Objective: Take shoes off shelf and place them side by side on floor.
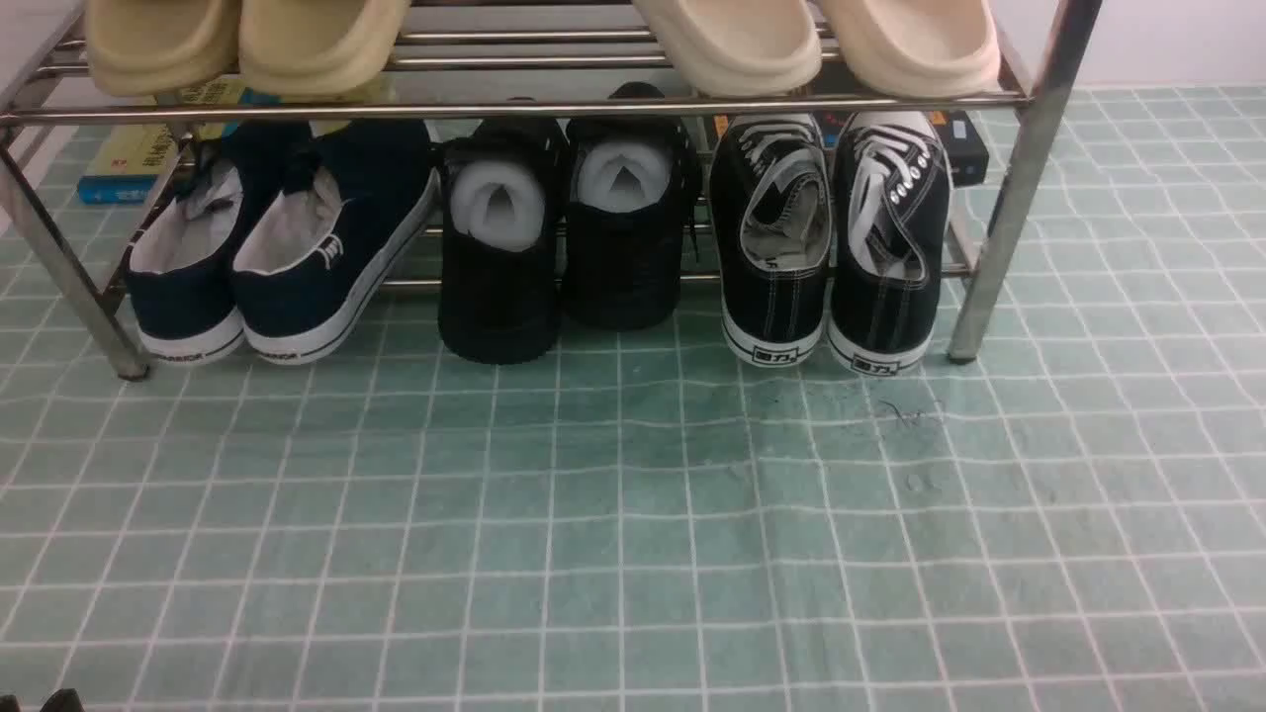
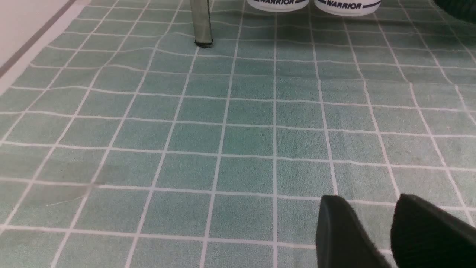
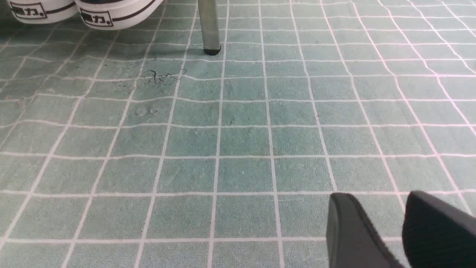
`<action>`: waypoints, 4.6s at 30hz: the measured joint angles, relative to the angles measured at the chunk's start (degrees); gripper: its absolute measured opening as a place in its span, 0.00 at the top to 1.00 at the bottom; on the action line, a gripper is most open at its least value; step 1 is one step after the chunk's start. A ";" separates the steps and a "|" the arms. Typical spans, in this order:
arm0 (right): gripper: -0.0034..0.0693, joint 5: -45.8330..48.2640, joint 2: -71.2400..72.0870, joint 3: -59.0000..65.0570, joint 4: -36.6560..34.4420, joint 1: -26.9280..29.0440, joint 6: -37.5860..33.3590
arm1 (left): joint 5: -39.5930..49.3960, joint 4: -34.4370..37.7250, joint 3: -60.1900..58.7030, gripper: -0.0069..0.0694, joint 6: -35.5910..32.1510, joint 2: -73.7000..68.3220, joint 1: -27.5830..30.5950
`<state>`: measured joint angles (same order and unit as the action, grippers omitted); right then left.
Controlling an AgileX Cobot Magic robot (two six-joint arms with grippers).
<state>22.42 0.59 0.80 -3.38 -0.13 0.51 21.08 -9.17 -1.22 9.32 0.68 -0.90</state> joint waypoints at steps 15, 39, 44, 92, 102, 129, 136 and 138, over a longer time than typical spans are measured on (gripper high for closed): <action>0.62 0.00 0.00 0.00 0.00 0.00 0.00 | 0.00 0.00 0.00 0.59 0.00 0.00 0.00; 0.62 -2.07 0.00 0.55 -31.66 0.00 20.79 | 0.00 0.00 0.00 0.59 0.00 0.00 0.00; 0.62 -4.42 0.00 0.55 -36.69 0.00 21.94 | 0.00 0.00 0.00 0.59 0.00 0.00 0.00; 0.67 48.38 -113.85 -117.50 7.11 -35.30 16.23 | 0.00 0.00 0.00 0.59 0.00 0.00 0.00; 0.43 40.80 -121.41 -118.79 12.95 -35.16 17.70 | 0.00 0.00 0.00 0.59 0.00 0.00 0.00; 0.95 49.72 -118.01 -118.75 11.17 -35.98 17.93 | 0.00 0.00 0.00 0.59 0.00 0.00 0.00; 0.95 50.14 -113.10 -118.29 4.11 -36.39 15.56 | 0.00 0.00 0.00 0.59 0.00 0.00 0.00; 0.95 50.14 -110.61 -116.39 1.33 -37.35 14.95 | 0.00 0.00 0.00 0.59 0.00 0.00 0.00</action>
<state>72.55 -110.02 -115.59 -2.05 -37.48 15.45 21.08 -9.17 -1.22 9.32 0.68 -0.90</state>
